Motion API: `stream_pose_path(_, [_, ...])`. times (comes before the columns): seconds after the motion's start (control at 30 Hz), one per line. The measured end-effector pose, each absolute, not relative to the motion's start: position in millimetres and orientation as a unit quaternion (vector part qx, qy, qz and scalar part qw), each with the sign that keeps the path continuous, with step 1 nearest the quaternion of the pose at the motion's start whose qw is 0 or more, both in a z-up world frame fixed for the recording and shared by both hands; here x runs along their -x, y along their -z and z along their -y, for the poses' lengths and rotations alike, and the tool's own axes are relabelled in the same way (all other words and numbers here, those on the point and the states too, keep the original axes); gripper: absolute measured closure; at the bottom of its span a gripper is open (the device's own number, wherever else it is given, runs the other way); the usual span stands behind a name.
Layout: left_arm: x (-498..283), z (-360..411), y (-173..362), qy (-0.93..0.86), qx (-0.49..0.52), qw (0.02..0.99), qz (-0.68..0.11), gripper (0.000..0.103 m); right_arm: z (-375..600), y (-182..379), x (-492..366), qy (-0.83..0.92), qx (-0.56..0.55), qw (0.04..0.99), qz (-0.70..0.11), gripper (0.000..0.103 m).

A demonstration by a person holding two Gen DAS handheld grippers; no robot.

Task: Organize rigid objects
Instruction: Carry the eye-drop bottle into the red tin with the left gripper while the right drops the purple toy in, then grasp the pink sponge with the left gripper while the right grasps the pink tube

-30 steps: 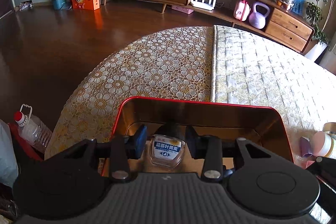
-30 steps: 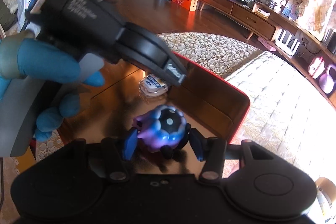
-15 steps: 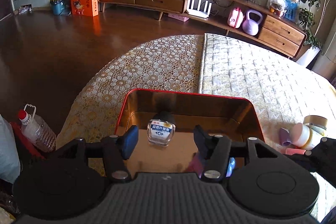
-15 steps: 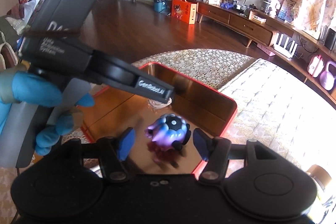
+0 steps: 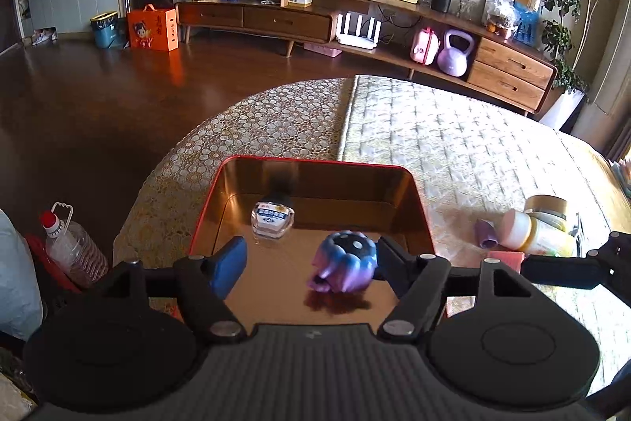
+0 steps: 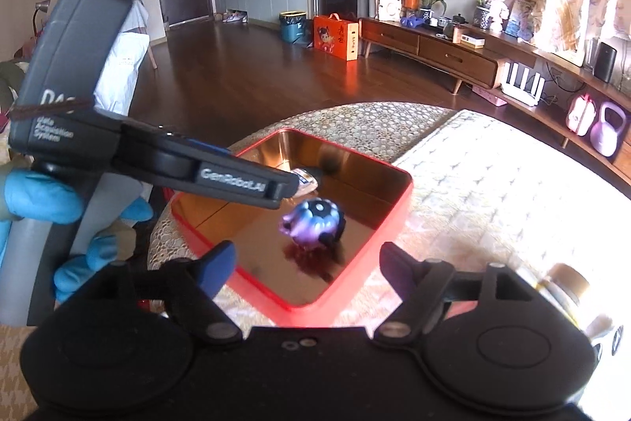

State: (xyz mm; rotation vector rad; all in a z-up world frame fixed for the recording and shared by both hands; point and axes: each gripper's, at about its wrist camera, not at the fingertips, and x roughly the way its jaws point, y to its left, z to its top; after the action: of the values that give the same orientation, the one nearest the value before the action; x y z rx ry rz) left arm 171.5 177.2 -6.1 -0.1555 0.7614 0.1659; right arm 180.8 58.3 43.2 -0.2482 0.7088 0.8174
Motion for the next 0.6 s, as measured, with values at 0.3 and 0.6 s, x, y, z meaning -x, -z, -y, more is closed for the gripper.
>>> stream_pose_path(0.3, [-152.0,-140.5,2.2,-0.066,0.065,0.931,-0.352,0.022,-5.8,-41.0,-174.3,-0.361,0.089,0.863,-0.34,0.003])
stream_pose_path(0.6, [-144.8,-100.2,10.0,-0.05,0.047,0.939,-0.338,0.016,53.6,-30.0,-178.0,-0.314,0.074,0.88,-0.349,0.0])
